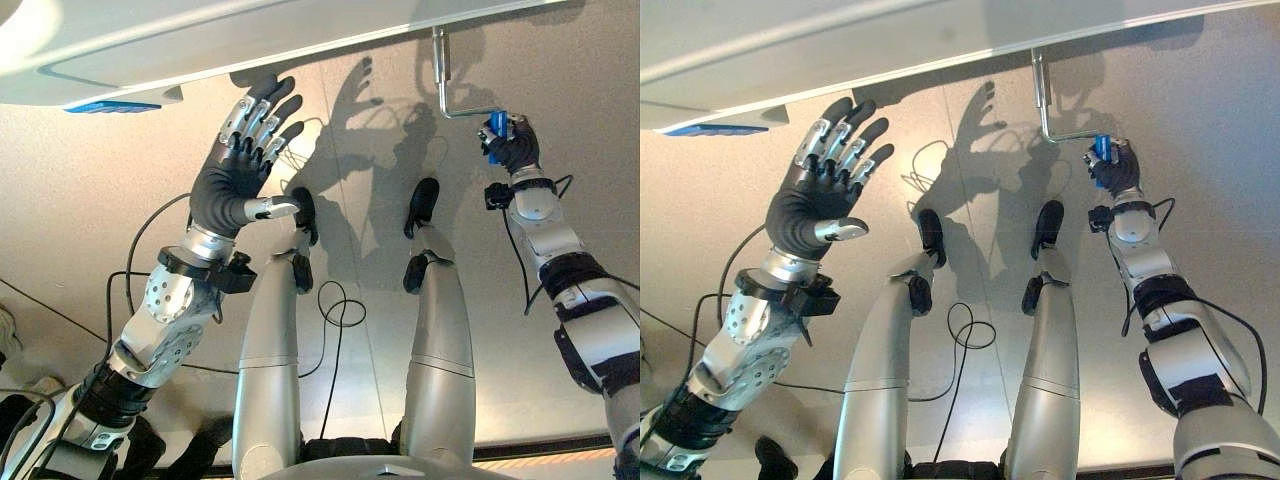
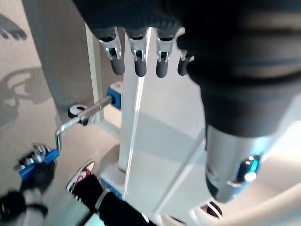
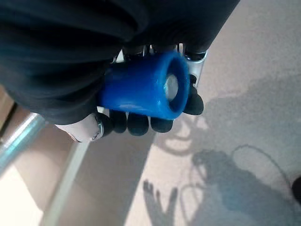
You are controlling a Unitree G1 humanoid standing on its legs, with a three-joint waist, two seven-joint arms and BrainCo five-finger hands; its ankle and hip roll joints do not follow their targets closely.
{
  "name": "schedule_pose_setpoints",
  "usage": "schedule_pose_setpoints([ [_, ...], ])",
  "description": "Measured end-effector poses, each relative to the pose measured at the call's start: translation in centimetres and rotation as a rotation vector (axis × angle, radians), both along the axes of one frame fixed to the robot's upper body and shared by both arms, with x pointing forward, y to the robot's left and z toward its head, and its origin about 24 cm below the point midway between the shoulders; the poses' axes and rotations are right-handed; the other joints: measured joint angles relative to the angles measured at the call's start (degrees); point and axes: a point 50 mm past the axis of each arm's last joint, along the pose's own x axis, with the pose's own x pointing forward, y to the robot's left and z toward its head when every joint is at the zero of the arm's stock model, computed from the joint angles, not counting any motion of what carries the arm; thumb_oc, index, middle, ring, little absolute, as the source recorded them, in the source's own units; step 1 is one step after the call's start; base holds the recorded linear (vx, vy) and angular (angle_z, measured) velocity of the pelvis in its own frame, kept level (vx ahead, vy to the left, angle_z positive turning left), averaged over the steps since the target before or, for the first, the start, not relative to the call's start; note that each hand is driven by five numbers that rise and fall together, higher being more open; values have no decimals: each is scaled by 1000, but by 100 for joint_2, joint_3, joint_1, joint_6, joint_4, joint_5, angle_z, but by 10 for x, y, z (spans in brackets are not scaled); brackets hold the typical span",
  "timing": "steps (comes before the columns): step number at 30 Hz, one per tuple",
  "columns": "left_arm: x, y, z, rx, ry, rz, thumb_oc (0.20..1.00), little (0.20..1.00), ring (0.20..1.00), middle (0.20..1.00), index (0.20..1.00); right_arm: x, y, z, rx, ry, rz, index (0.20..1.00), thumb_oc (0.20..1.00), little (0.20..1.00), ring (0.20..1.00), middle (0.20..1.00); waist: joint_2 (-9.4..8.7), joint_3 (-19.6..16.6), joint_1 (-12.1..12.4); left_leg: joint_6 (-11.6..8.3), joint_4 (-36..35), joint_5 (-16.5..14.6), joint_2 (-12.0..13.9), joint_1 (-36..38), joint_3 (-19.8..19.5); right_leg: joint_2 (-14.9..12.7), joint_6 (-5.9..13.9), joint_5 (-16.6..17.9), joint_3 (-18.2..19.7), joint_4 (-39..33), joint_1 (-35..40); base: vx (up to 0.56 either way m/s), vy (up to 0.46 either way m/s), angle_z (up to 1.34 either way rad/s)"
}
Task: Raise the hospital bed
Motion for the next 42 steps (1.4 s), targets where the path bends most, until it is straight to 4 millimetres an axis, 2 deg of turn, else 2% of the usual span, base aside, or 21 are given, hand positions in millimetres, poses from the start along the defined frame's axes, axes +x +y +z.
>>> schedule_pose_setpoints([
  [6, 6, -3, -2, -29, 16, 9, 1000, 1000, 1000, 1000, 1000, 4, 2, -6, -1, 55, -32, 200, 200, 200, 200, 200, 13, 1, 140, -4, 15, 1, 4, 10, 0, -1, -16, -24, 0, 87, -5, 0, 0, 0],
  [14, 8, -6, -5, -84, 40, 20, 1000, 1000, 1000, 1000, 1000, 9, 10, -12, 25, 94, -55, 200, 200, 200, 200, 200, 38, -8, 150, -42, 1, 23, 18, 59, -8, -10, -52, -57, -1, 162, -3, 0, 0, 0],
  [15, 8, -7, -5, -93, 43, 21, 1000, 1000, 1000, 1000, 1000, 9, 9, -11, 22, 95, -59, 429, 429, 429, 429, 429, 47, -9, 155, -45, 1, 28, 18, 64, -10, -10, -58, -62, -2, 163, -3, 0, 0, 0],
  [16, 8, -7, -5, -98, 45, 22, 1000, 1000, 1000, 1000, 1000, 9, 9, -11, 21, 95, -60, 555, 555, 555, 555, 555, 47, -10, 156, -47, 0, 29, 19, 69, -10, -10, -62, -64, -3, 167, -3, 0, 0, 0],
  [17, 8, -8, -5, -104, 46, 21, 1000, 1000, 1000, 1000, 1000, 9, 9, -12, 23, 105, -67, 1000, 1000, 1000, 1000, 1000, 49, -10, 160, -50, 0, 32, 20, 73, -11, -10, -68, -69, -3, 179, -3, 0, 0, 0],
  [23, 17, -5, -15, -68, 71, 81, 1000, 1000, 1000, 1000, 1000, 7, 1, -17, 43, 130, -108, 1000, 1000, 1000, 1000, 1000, 70, -12, 241, -48, -14, 51, 19, 127, -10, -7, -77, -74, -2, 189, 37, 0, 0, 0],
  [27, 34, 9, -44, 10, 168, 218, 1000, 1000, 1000, 1000, 1000, 4, -6, -22, 61, 144, -136, 1000, 1000, 1000, 1000, 1000, 80, -14, 298, -59, -31, 54, 22, 170, -14, -2, -87, -82, -8, 183, 75, 0, 0, 0],
  [30, 40, 19, -72, 45, 271, 294, 1000, 1000, 1000, 1000, 1000, 2, -9, -28, 62, 159, -148, 1000, 1000, 1000, 1000, 1000, 81, -13, 298, -59, -65, 55, 18, 267, -8, -1, -86, -82, -8, 155, 158, -23, -5, 0],
  [31, 46, 27, -93, 66, 347, 352, 1000, 1000, 1000, 1000, 1000, 0, -12, -31, 95, 160, -160, 1000, 1000, 1000, 1000, 1000, 87, -10, 302, -60, -91, 58, 17, 353, -4, -3, -86, -83, -11, 147, 244, -41, -7, 0],
  [36, 48, 56, -156, 167, 571, 535, 1000, 1000, 1000, 1000, 1000, -8, -21, -48, 187, 174, -195, 1000, 1000, 1000, 1000, 1000, 115, -19, 293, -82, -210, 66, 19, 609, -11, 7, -89, -97, -37, 61, 491, -40, -22, 0],
  [37, 44, 64, -174, 184, 643, 582, 1000, 1000, 1000, 1000, 1000, -13, -23, -58, 222, 188, -206, 1000, 1000, 1000, 1000, 1000, 116, -18, 294, -89, -241, 68, 15, 713, -19, 8, -93, -111, -51, 63, 592, -38, -32, 1],
  [39, 39, 69, -193, 212, 711, 619, 1000, 1000, 1000, 1000, 1000, -18, -26, -71, 259, 211, -223, 1000, 1000, 1000, 1000, 1000, 116, -19, 287, -99, -296, 74, 10, 851, -29, 20, -93, -119, -72, 35, 732, -18, -23, 1],
  [42, 28, 75, -236, 283, 879, 691, 1000, 1000, 1000, 1000, 1000, -33, -24, -106, 351, 269, -243, 1000, 1000, 1000, 1000, 1000, 122, -26, 267, -122, -555, 112, 4, 1401, -52, -1, -89, -118, -163, -242, 1314, -77, -54, 4],
])
